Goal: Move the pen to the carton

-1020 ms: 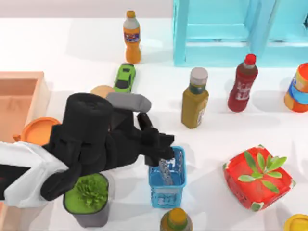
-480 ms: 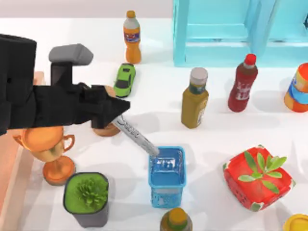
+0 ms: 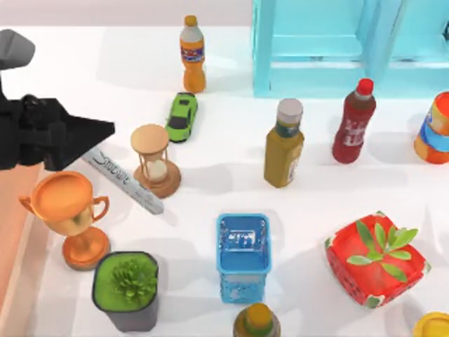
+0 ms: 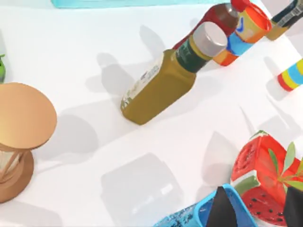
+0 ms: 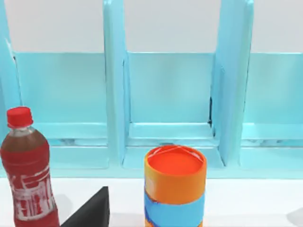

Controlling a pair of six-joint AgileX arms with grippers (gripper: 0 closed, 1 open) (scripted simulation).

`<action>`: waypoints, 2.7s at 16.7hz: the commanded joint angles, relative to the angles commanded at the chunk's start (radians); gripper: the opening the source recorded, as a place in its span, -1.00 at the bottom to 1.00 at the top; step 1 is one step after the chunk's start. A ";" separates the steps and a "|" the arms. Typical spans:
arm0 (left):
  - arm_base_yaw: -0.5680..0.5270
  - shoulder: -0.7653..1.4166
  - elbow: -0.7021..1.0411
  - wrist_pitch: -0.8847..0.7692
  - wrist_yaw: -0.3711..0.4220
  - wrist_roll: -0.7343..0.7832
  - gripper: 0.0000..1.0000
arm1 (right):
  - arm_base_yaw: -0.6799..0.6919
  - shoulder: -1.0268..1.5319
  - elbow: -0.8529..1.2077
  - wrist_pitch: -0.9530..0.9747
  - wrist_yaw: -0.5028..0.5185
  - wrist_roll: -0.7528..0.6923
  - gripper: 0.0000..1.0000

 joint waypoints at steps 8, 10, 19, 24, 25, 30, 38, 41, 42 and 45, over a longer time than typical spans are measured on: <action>0.014 0.025 0.031 -0.031 -0.018 0.052 -1.00 | 0.000 0.000 0.000 0.000 0.000 0.000 1.00; 0.041 0.049 0.078 -0.074 -0.033 0.128 -1.00 | 0.000 0.000 0.000 0.000 0.000 0.000 1.00; 0.282 0.198 0.373 -0.386 -0.098 0.666 -1.00 | 0.000 0.000 0.000 0.000 0.000 0.000 1.00; 0.451 0.276 0.483 -0.572 -0.120 0.942 -1.00 | 0.000 0.000 0.000 0.000 0.000 0.000 1.00; 0.479 0.289 0.497 -0.603 -0.122 0.984 -1.00 | 0.000 0.000 0.000 0.000 0.000 0.000 1.00; 0.542 0.324 0.522 -0.679 -0.129 1.085 -1.00 | 0.000 0.000 0.000 0.000 0.000 0.000 1.00; 0.519 0.324 0.444 -0.584 -0.138 1.063 -1.00 | 0.000 0.000 0.000 0.000 0.000 0.000 1.00; 0.498 0.331 0.360 -0.480 -0.147 1.038 -1.00 | 0.000 0.000 0.000 0.000 0.000 0.000 1.00; 0.492 0.333 0.335 -0.448 -0.150 1.030 -1.00 | 0.000 0.000 0.000 0.000 0.000 0.000 1.00; 0.480 0.339 0.287 -0.388 -0.154 1.017 -1.00 | 0.000 0.000 0.000 0.000 0.000 0.000 1.00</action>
